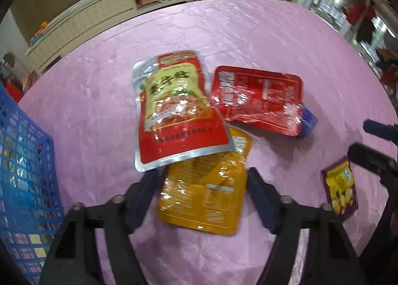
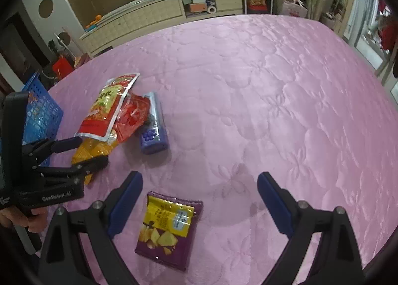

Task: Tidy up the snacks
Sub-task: 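Grasp the yellow-orange pouch with the left gripper while the right grasps the purple chip bag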

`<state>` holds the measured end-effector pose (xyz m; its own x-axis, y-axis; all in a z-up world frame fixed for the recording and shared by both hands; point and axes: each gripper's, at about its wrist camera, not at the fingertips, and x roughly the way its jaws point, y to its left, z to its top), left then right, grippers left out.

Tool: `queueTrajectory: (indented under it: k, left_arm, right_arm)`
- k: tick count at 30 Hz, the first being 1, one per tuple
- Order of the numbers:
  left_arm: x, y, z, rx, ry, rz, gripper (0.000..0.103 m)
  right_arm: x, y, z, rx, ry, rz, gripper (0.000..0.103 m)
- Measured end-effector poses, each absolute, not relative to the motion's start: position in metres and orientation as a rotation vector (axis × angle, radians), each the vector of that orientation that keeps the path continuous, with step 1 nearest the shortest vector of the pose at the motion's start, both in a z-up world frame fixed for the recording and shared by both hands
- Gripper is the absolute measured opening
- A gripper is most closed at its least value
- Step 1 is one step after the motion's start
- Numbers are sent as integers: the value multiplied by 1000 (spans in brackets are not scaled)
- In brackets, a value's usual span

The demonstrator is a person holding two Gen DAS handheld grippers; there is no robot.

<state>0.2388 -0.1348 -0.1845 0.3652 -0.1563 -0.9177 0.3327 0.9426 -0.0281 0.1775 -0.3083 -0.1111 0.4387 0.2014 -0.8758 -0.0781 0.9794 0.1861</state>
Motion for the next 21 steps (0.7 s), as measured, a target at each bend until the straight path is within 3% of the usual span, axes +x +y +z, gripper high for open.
queueTrajectory:
  k: [5,11,21]
  left_arm:
    - [233,-130,-180,169,1202,-333,44]
    - [218,-133,-179,157,1229,-320,31]
    - [181,-140,-175,146,1183,-312,25]
  right_arm:
    - [171,-313,-110,175,1102,165,95]
    - [161,-312,-107,221,1104,178,95]
    - [149,-315,-98,220,1104,158,95]
